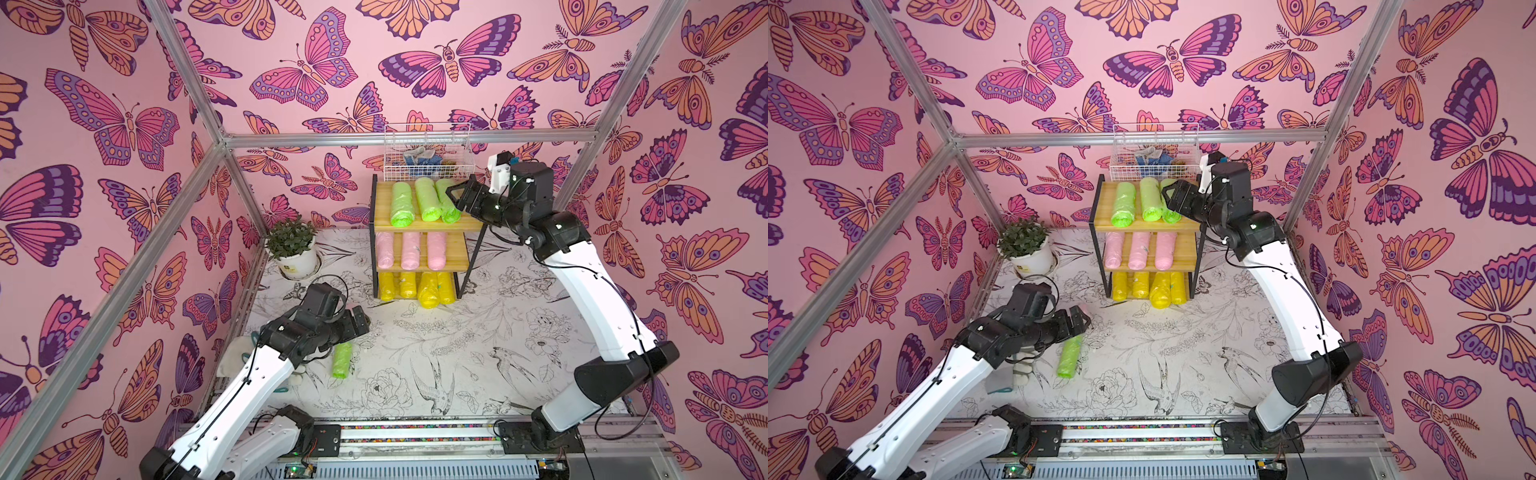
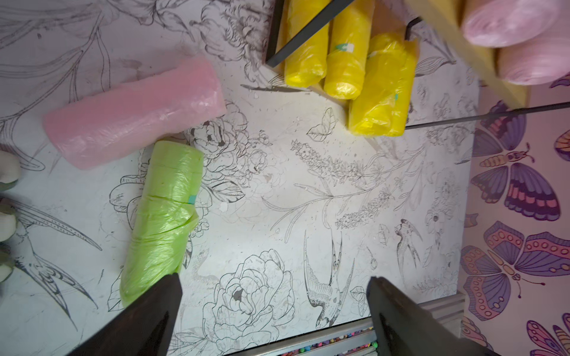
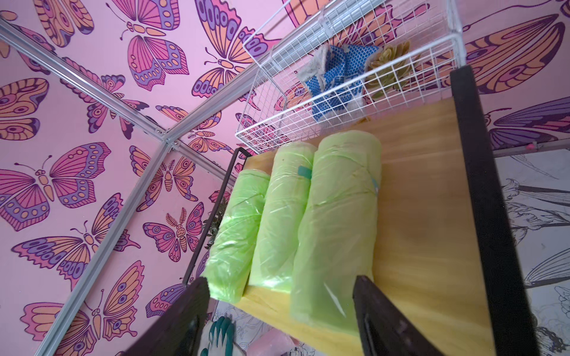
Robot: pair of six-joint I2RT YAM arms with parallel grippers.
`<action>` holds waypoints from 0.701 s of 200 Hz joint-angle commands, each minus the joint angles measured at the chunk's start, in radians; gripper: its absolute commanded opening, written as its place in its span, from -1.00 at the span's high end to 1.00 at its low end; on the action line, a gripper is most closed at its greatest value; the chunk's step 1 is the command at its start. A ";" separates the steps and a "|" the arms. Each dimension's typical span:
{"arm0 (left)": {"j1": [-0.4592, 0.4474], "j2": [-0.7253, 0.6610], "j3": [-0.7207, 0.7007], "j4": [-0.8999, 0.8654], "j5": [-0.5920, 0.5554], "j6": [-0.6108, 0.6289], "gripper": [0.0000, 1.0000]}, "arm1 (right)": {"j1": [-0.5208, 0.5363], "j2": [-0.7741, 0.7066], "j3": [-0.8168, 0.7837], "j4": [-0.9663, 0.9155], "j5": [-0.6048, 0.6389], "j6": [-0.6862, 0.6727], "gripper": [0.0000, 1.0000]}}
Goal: Sort the rolls of trash bags by color and place them on the shelf
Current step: Place the roll of trash bags on the shelf, then pick up the roll of trash bags from the center of the board.
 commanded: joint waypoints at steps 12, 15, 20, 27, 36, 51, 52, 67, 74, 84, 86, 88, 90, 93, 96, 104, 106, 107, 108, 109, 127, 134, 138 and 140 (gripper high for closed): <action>0.034 0.100 0.034 -0.085 0.059 0.130 -0.99 | -0.005 -0.127 -0.024 -0.022 -0.026 -0.042 -0.51; 0.035 0.108 0.035 -0.085 0.061 0.138 -0.98 | -0.003 -0.139 -0.034 -0.021 -0.025 -0.043 -0.51; 0.035 0.119 0.038 -0.085 0.062 0.148 -0.98 | -0.005 -0.158 -0.055 -0.017 -0.023 -0.044 -0.51; 0.036 0.132 0.039 -0.085 0.062 0.155 -0.96 | -0.004 -0.190 -0.085 -0.013 -0.013 -0.043 -0.51; 0.037 0.144 0.039 -0.085 0.054 0.163 -0.95 | -0.004 -0.234 -0.132 -0.012 0.006 -0.041 -0.51; 0.039 0.157 0.036 -0.085 0.031 0.177 -0.93 | -0.005 -0.321 -0.225 -0.008 0.027 -0.041 -0.51; 0.039 0.158 0.036 -0.084 0.030 0.178 -0.92 | -0.005 -0.326 -0.232 -0.007 0.027 -0.041 -0.51; 0.041 0.169 0.032 -0.086 0.005 0.192 -0.90 | -0.005 -0.416 -0.324 -0.020 0.046 -0.048 -0.51; 0.042 0.174 0.030 -0.088 -0.004 0.200 -0.88 | -0.005 -0.458 -0.366 -0.030 0.055 -0.051 -0.51; 0.044 0.186 0.027 -0.087 -0.018 0.205 -0.86 | -0.004 -0.519 -0.433 -0.042 0.067 -0.053 -0.51; 0.044 0.189 0.027 -0.087 -0.020 0.206 -0.86 | -0.004 -0.533 -0.445 -0.043 0.069 -0.052 -0.51; 0.045 0.191 0.026 -0.086 -0.022 0.207 -0.86 | -0.004 -0.550 -0.468 -0.043 0.071 -0.052 -0.51; 0.045 0.194 0.026 -0.086 -0.024 0.209 -0.87 | -0.004 -0.557 -0.474 -0.043 0.072 -0.051 -0.51; 0.047 0.200 0.025 -0.086 -0.024 0.210 -0.87 | -0.005 -0.576 -0.498 -0.043 0.075 -0.049 -0.51; 0.048 0.206 0.025 -0.085 -0.024 0.212 -0.88 | -0.004 -0.594 -0.521 -0.042 0.076 -0.047 -0.51; 0.050 0.221 0.025 -0.084 -0.025 0.215 -0.90 | -0.004 -0.646 -0.586 -0.035 0.091 -0.038 -0.51; 0.050 0.226 0.025 -0.084 -0.026 0.215 -0.90 | -0.004 -0.661 -0.603 -0.032 0.095 -0.034 -0.51; 0.050 0.228 0.025 -0.084 -0.027 0.216 -0.90 | -0.005 -0.667 -0.614 -0.031 0.097 -0.032 -0.51; 0.050 0.229 0.025 -0.084 -0.029 0.216 -0.90 | -0.004 -0.673 -0.623 -0.028 0.100 -0.029 -0.51; 0.050 0.231 0.025 -0.084 -0.030 0.215 -0.91 | -0.003 -0.681 -0.631 -0.026 0.103 -0.026 -0.51; 0.052 0.257 0.015 -0.067 -0.058 0.214 -0.91 | -0.005 -0.797 -0.799 0.024 0.123 0.026 -0.51; 0.052 0.295 0.012 -0.059 -0.067 0.219 -0.91 | -0.005 -0.835 -0.849 0.034 0.124 0.043 -0.51; 0.052 0.303 0.010 -0.056 -0.073 0.222 -0.91 | -0.005 -0.855 -0.875 0.036 0.123 0.050 -0.51; 0.053 0.307 0.010 -0.053 -0.074 0.223 -0.91 | -0.005 -0.862 -0.888 0.034 0.124 0.054 -0.51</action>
